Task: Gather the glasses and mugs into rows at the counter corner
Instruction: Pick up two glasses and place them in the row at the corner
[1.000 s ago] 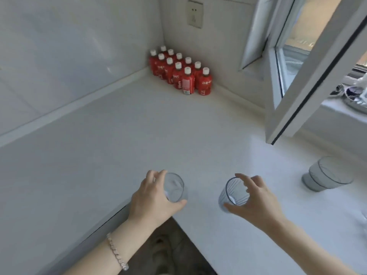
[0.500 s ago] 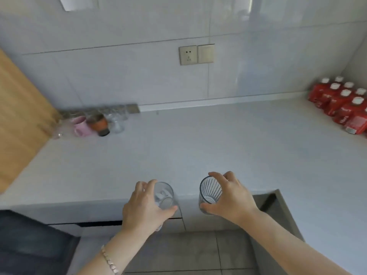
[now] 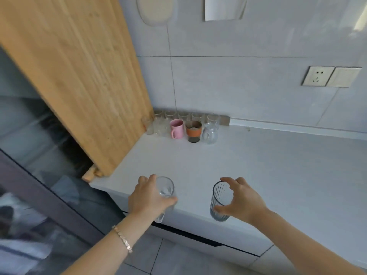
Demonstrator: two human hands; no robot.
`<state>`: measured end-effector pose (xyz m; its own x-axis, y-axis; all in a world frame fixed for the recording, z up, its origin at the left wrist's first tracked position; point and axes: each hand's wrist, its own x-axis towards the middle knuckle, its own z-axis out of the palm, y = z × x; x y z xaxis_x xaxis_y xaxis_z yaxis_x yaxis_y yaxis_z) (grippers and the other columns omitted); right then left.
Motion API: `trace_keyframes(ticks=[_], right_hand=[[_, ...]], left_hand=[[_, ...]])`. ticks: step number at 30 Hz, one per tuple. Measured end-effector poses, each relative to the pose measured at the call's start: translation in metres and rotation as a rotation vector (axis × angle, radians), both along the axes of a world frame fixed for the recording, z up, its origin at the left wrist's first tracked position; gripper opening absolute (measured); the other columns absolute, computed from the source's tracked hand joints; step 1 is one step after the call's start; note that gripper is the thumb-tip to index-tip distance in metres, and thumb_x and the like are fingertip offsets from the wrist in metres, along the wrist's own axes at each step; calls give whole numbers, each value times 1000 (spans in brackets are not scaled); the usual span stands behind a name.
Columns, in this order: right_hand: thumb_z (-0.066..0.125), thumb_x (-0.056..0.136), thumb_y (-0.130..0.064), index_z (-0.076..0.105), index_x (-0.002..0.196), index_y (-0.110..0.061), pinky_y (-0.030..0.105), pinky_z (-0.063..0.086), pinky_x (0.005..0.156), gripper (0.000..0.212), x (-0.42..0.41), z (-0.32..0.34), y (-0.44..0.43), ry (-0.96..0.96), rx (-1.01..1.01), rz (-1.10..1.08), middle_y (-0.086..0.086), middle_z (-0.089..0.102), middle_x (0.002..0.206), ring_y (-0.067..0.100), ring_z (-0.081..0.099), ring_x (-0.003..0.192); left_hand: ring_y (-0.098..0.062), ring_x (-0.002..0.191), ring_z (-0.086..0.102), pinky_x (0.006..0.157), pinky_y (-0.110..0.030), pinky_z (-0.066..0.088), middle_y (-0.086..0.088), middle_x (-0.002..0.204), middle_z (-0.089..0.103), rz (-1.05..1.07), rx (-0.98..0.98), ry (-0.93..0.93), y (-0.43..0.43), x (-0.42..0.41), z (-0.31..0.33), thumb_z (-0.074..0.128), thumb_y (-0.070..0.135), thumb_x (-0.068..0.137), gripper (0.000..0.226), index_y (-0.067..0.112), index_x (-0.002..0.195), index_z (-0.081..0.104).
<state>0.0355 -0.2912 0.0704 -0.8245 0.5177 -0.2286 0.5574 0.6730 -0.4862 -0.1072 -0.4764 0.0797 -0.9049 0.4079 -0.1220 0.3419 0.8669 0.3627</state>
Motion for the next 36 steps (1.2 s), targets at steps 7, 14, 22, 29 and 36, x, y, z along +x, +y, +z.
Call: trace_keyframes(ticks=[7, 14, 22, 29, 36], right_hand=[[73, 66, -52, 33, 138, -36, 29, 48, 90, 84, -118, -11, 18, 1, 28, 40, -3, 44, 126, 16, 51, 118], [72, 66, -50, 31, 140, -35, 27, 46, 93, 86, -238, -28, 46, -9, -3, 87, -3, 43, 125, 16, 48, 120], [72, 67, -50, 29, 141, -35, 26, 46, 94, 88, -341, -52, 49, -40, -44, -6, -4, 43, 129, 16, 45, 120], [73, 70, -46, 29, 144, -29, 27, 46, 93, 88, -404, -79, 28, -45, -65, -169, -6, 42, 135, 17, 43, 122], [72, 73, -43, 21, 147, -19, 30, 42, 101, 93, -470, -95, 13, -76, -54, -243, -4, 34, 145, 20, 37, 129]], left_hand=[[-23, 106, 56, 78, -35, 48, -4, 117, 47, 58, -71, 15, 4, -122, -15, 69, 61, 59, 80, 20, 123, 45], [-22, 113, 57, 84, -32, 48, -1, 124, 47, 135, -120, -1, 37, -245, -29, 68, 62, 59, 75, 23, 120, 47], [-26, 112, 54, 81, -34, 52, -7, 123, 46, 90, -47, -73, 80, -374, -67, 74, 46, 62, 70, 16, 120, 49], [-30, 116, 53, 89, -36, 49, -11, 123, 49, -13, -31, -164, 108, -436, -106, 76, 39, 67, 67, 10, 120, 46], [-27, 113, 53, 87, -33, 50, -11, 124, 41, -73, -127, -113, 103, -449, -121, 71, 44, 73, 67, 9, 122, 43]])
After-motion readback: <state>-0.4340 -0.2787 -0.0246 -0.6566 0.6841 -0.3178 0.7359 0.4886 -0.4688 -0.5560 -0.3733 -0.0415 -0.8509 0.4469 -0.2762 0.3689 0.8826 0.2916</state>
